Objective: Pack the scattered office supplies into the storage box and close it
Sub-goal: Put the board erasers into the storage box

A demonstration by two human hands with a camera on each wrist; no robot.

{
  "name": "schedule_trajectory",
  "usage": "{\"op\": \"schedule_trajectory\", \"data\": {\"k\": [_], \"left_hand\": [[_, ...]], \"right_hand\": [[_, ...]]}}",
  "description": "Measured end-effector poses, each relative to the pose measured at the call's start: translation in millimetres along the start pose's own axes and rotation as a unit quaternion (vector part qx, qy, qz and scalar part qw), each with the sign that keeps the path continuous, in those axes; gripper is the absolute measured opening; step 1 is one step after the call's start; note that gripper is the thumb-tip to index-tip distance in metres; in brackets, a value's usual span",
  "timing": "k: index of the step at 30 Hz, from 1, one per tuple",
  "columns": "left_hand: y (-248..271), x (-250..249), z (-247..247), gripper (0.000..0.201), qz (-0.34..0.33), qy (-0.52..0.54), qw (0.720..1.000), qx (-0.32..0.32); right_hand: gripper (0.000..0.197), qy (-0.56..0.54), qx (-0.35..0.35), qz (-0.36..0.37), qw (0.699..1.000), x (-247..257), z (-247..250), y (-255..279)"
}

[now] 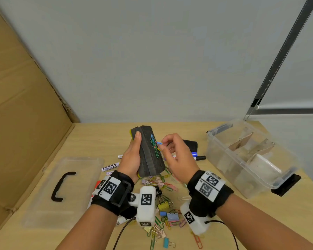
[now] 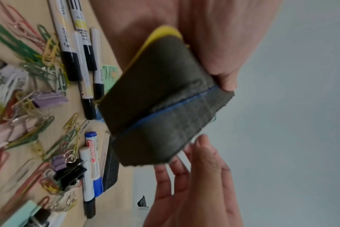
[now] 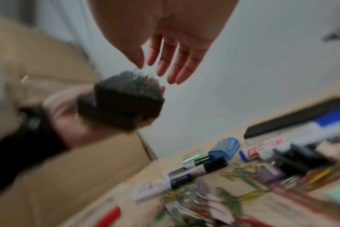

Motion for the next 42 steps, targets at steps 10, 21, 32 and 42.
{"op": "schedule_trajectory", "data": {"k": [10, 21, 32, 42], "left_hand": [[-2, 3, 19, 0.077, 0.009, 0.025, 1.000, -0.010], [3, 21, 19, 0.076, 0.033, -0.025, 0.999, 0.002], [1, 21, 33, 0.073, 0.040, -0.023, 0.998, -0.031], [5, 28, 14, 0.063, 0.044, -0.055, 0.998, 0.001]], "right_hand": [[0.009, 0.086, 0.114, 0.009, 0.990, -21, -21, 20], [0.011, 0.068, 0.100, -0.001, 0.993, -10, -35, 6], [0.022, 0.309, 0.180, -0.035, 0.933, -51, -31, 17], [0.004, 0.008, 0.083, -0.084, 0.993, -18, -29, 2]]}}
Point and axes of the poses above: each hand's wrist, its own y-axis away from the middle knuckle, its own z-axis out of the back of the hand, x = y × z, the point moved 9 cm from there along -y, towards the middle knuckle
